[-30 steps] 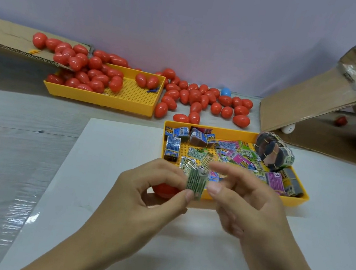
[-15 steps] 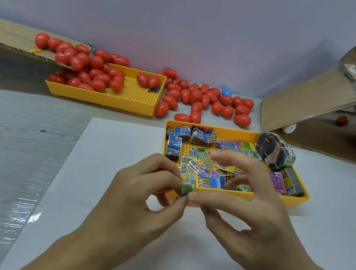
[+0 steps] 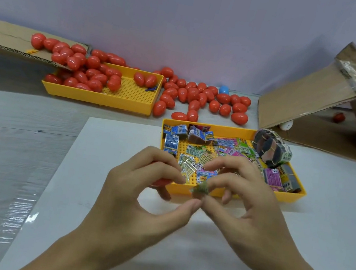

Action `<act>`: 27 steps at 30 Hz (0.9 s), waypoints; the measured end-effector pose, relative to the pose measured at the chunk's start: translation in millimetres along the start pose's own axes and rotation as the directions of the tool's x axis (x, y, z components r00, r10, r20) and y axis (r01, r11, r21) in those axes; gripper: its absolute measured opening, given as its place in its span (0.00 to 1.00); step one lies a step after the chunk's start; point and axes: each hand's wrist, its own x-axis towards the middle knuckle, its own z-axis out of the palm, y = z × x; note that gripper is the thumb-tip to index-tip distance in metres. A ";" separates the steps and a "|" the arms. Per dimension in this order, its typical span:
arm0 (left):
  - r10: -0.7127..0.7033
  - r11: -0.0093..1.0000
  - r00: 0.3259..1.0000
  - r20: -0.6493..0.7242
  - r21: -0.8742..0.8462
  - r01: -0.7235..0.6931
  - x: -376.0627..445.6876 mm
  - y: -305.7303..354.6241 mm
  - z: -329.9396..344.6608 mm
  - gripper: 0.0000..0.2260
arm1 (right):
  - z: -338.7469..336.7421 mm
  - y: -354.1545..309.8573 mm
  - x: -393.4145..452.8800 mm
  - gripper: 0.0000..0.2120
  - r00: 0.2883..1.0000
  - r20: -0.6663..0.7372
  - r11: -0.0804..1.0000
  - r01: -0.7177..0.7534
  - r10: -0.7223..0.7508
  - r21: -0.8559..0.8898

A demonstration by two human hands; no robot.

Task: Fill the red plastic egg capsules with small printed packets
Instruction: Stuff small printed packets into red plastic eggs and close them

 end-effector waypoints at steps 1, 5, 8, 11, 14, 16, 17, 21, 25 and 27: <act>-0.031 0.999 0.999 -0.032 -0.038 0.029 0.7 -0.8 -0.4 0.11 | -0.6 -0.5 1.0 0.04 0.997 -0.002 0.988 -0.072 0.073 0.137; -0.137 0.968 0.988 -0.072 -0.223 0.117 1.4 -2.9 -0.4 0.09 | -3.2 -4.0 2.8 0.07 0.967 0.085 0.864 -0.253 0.240 0.436; -0.178 0.937 0.984 -0.020 -0.307 0.164 0.6 -3.1 1.7 0.06 | -3.1 -11.5 3.4 0.11 0.962 0.158 0.825 -0.273 0.224 0.495; -0.225 0.910 0.974 0.042 -0.348 0.225 -0.1 -1.9 2.2 0.06 | -4.7 -11.9 4.2 0.07 0.943 0.251 0.769 -0.326 0.220 0.550; -0.244 0.884 0.963 0.117 -0.380 0.270 0.2 0.5 2.7 0.06 | -7.6 -6.2 3.7 0.10 0.918 0.295 0.729 -0.392 0.266 0.562; -0.259 0.853 0.954 0.151 -0.428 0.300 0.7 1.9 3.6 0.07 | -9.0 -4.9 3.8 0.12 0.909 0.307 0.728 -0.411 0.282 0.548; -0.267 0.839 0.950 0.160 -0.447 0.311 0.7 2.2 4.2 0.07 | -9.5 -4.5 3.8 0.12 0.905 0.315 0.731 -0.418 0.286 0.539; -0.267 0.831 0.948 0.172 -0.457 0.317 -0.5 2.1 5.8 0.06 | -10.0 -4.1 2.6 0.12 0.883 0.389 0.729 -0.445 0.262 0.520; -0.244 0.866 0.963 0.114 -0.422 0.269 -2.6 0.5 7.8 0.07 | -9.5 -4.8 2.2 0.14 0.881 0.401 0.700 -0.453 0.253 0.553; -0.233 0.904 0.971 0.057 -0.355 0.238 -2.6 -1.3 8.8 0.07 | -9.8 -5.0 3.1 0.13 0.898 0.368 0.718 -0.420 0.240 0.556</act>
